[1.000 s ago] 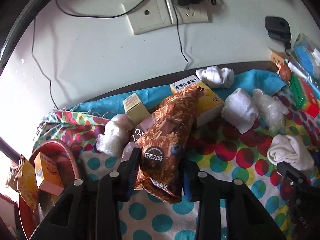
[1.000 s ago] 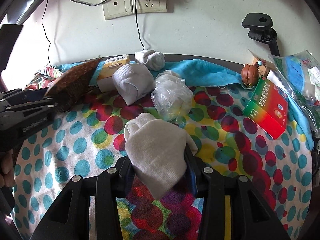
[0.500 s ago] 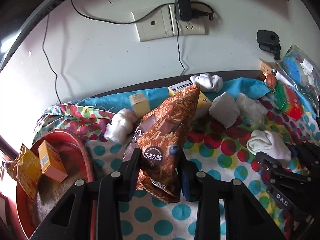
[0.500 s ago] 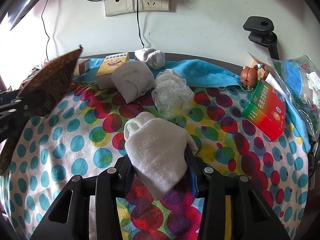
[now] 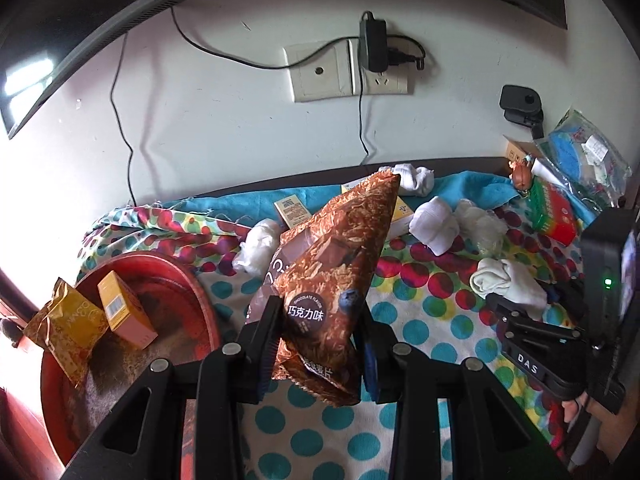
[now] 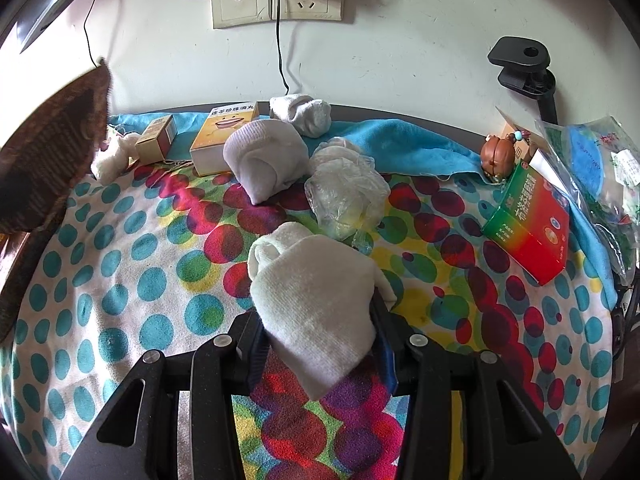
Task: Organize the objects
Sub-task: 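Lift the brown chocolate bag with the left gripper and carry it to the basin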
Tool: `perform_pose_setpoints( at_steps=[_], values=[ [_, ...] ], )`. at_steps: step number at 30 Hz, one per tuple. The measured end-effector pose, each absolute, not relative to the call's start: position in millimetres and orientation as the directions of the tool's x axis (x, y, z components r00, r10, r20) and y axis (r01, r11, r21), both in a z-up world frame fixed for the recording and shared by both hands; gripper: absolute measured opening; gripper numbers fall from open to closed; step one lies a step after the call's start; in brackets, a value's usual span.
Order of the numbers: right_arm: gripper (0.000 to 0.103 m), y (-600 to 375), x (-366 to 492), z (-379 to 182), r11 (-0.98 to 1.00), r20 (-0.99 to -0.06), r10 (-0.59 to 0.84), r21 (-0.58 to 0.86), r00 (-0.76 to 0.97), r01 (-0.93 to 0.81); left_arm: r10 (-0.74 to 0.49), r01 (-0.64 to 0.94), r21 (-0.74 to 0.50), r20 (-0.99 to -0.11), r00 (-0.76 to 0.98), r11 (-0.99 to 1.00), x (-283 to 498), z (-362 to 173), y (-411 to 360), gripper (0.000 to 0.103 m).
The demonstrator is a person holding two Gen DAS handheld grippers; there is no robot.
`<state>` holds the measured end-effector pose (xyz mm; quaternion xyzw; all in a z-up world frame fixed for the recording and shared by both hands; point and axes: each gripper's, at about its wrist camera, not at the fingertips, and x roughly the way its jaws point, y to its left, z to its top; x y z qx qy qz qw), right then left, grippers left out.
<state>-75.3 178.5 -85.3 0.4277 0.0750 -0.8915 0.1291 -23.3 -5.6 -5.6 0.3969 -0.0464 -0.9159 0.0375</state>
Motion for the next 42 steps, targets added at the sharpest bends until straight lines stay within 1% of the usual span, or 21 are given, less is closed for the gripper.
perform_pose_setpoints(
  at_steps=[6,11,18,23,29,36,42],
  values=[
    [0.042,178,-76,-85,-0.956,-0.782,-0.164,-0.024,-0.601,0.291,-0.094,0.044,0.088,-0.707,-0.701,-0.995,-3,17,-21,0.035],
    [0.042,177,-76,-85,-0.957,-0.782,-0.163,-0.024,-0.602,0.291,-0.108,0.073,0.079,-0.699,-0.707,-0.994,11,34,-42,0.035],
    [0.043,176,-76,-85,-0.957,-0.782,-0.162,-0.025,-0.601,0.291,-0.161,0.144,0.083,-0.680,-0.715,-0.986,30,51,-82,0.035],
    [0.044,176,-77,-85,-0.956,-0.783,-0.162,-0.026,-0.601,0.291,-0.236,0.223,0.107,-0.672,-0.702,-0.969,40,55,-114,0.035],
    [0.044,175,-77,-86,-0.956,-0.783,-0.159,-0.029,-0.602,0.291,-0.324,0.316,0.141,-0.676,-0.661,-0.938,47,52,-155,0.035],
    [0.045,175,-77,-86,-0.957,-0.783,-0.159,-0.029,-0.602,0.290,-0.372,0.396,0.136,-0.698,-0.612,-0.908,45,33,-192,0.035],
    [0.045,174,-76,-86,-0.957,-0.783,-0.157,-0.030,-0.602,0.289,-0.346,0.428,0.093,-0.750,-0.563,-0.899,38,7,-214,0.035]
  ],
)
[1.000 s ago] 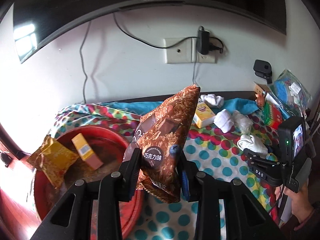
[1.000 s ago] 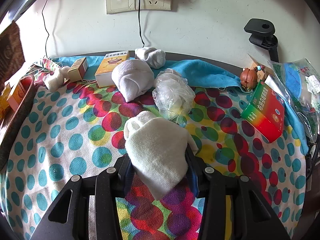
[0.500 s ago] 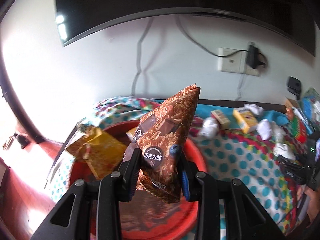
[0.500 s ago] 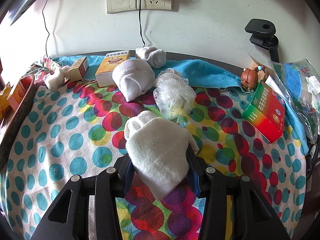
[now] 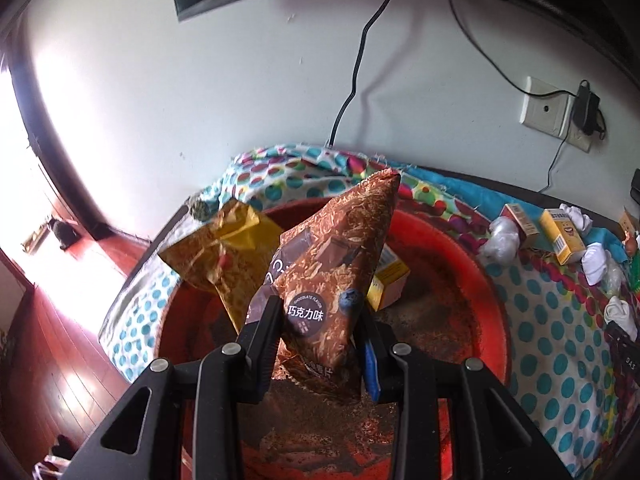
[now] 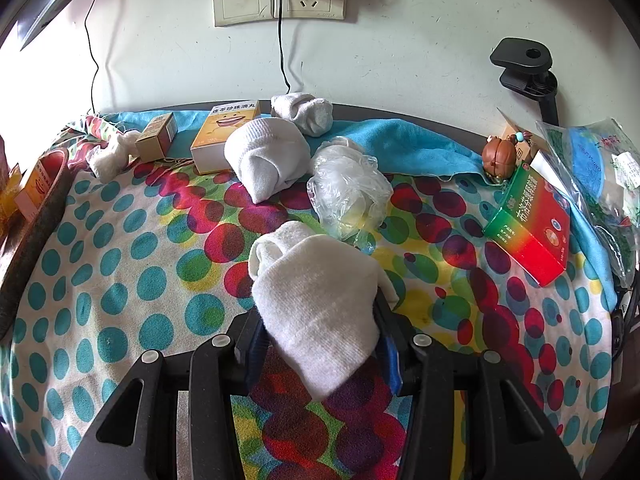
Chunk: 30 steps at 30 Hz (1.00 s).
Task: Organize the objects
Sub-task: 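Lift the brown chocolate bag with the left gripper and carry it to the basin, then lower the chocolate bag into the basin and open the left gripper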
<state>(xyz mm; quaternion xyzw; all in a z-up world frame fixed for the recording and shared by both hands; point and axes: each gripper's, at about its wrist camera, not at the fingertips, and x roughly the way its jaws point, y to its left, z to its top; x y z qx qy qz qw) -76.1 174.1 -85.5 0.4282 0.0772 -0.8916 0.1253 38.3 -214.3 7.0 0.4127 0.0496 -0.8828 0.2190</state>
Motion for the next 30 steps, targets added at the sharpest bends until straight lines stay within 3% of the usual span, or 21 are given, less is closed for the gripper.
perform_pose_setpoints(
  at_steps=[13,30],
  values=[
    [0.045,172,-75,-86,-0.957,-0.783,-0.152,-0.035,-0.603,0.287,-0.273,0.380,0.043,-0.768,-0.579,-0.924,27,-18,-224,0.035],
    [0.045,172,-75,-86,-0.958,-0.783,-0.148,-0.039,-0.604,0.285,-0.272,0.373,0.051,-0.776,-0.569,-0.926,17,-37,-228,0.038]
  ],
)
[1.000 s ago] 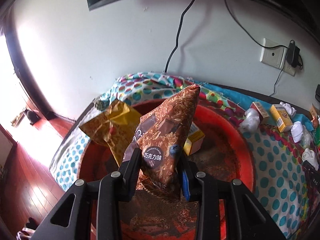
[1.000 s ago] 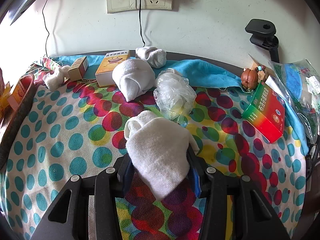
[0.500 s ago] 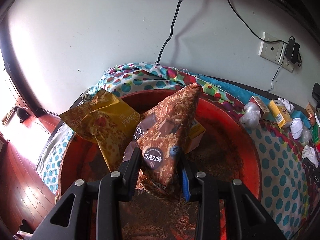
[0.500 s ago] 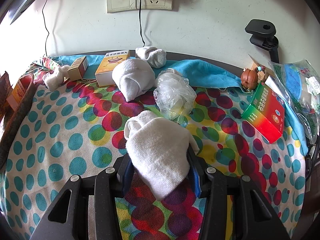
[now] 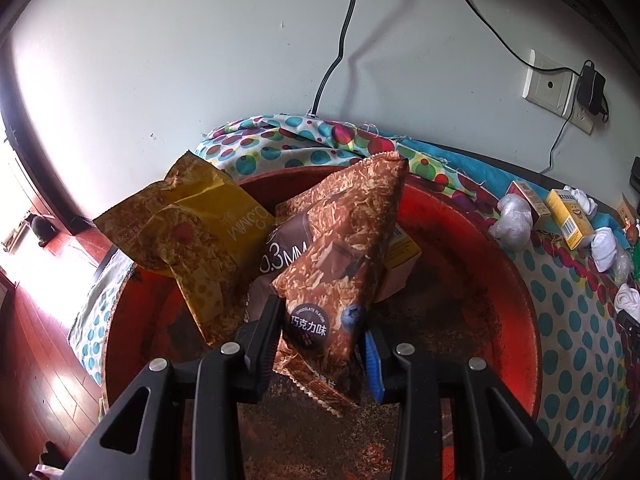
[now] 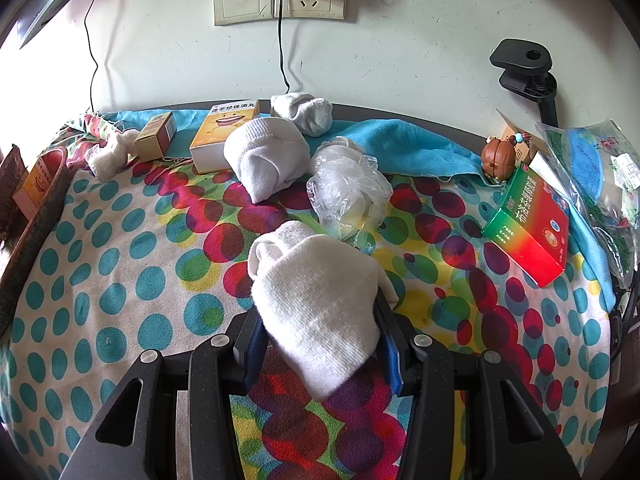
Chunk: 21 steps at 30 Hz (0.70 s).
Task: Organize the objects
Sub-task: 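Lower the chocolate bag into the basin and open the left gripper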
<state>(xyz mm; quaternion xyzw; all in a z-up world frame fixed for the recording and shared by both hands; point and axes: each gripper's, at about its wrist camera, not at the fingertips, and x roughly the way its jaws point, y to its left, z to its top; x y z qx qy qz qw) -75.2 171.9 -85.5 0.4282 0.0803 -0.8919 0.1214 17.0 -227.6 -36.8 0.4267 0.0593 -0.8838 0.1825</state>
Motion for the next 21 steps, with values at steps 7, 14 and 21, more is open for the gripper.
perform_pose_setpoints(
  at_steps=[7,14,21],
  values=[
    [0.045,171,-75,-85,-0.958,-0.783,-0.148,-0.039,-0.604,0.285,-0.259,0.348,0.055,-0.778,-0.572,-0.936,14,-40,-224,0.040],
    [0.045,172,-75,-85,-0.958,-0.784,-0.146,-0.040,-0.604,0.284,-0.236,0.316,0.047,-0.772,-0.591,-0.947,18,-41,-214,0.043],
    [0.045,172,-75,-85,-0.958,-0.784,-0.146,-0.040,-0.603,0.284,-0.209,0.305,0.012,-0.754,-0.623,-0.952,30,-34,-211,0.047]
  ],
)
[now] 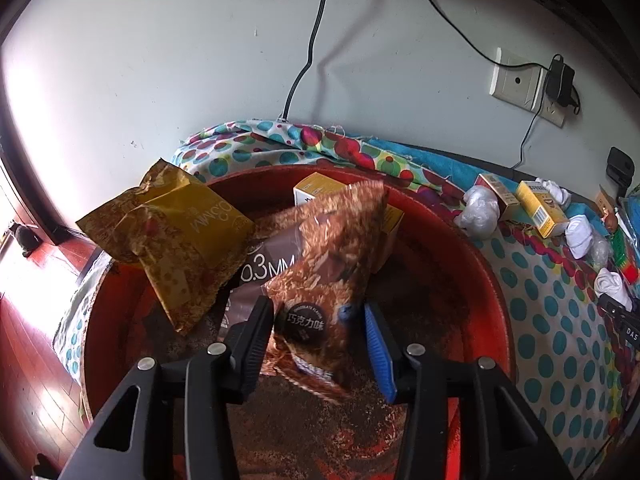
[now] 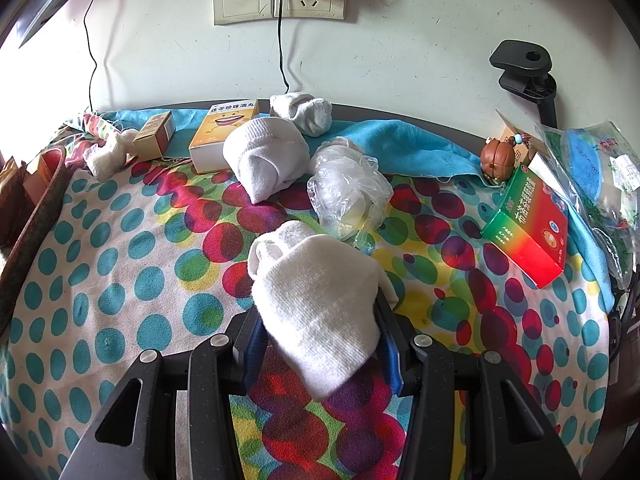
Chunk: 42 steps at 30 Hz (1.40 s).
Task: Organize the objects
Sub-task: 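Lower the chocolate bag into the basin and open the left gripper, then carry the white sock over the basin with the right gripper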
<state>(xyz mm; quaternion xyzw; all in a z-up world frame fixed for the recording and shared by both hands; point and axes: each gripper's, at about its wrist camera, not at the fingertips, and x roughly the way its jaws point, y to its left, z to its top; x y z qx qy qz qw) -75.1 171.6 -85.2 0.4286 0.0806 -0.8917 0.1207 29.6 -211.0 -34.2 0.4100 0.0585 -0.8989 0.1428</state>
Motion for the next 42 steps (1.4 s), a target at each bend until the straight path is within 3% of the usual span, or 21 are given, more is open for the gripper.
perform_pose_setpoints(
  at_steps=[9,28,35,42],
  values=[
    [0.044,172,-75,-85,-0.958,-0.783,-0.143,-0.044,-0.605,0.283,-0.185,0.266,-0.006,-0.701,-0.689,-0.964,45,-12,-194,0.053],
    [0.039,172,-61,-71,-0.970,-0.745,-0.095,-0.081,-0.660,0.231,-0.109,0.201,-0.046,-0.711,-0.694,-0.979,45,-17,-200,0.054],
    [0.039,160,-41,-45,-0.968,-0.731,-0.178,0.009,-0.658,0.252,-0.123,0.201,-0.029,-0.702,-0.702,-0.979,48,-14,-205,0.054],
    [0.039,88,-14,-14,-0.908,-0.710,-0.351,0.099,-0.611,0.407,-0.119,0.216,-0.057,-0.684,-0.719,-0.975,55,-6,-219,0.054]
  ],
)
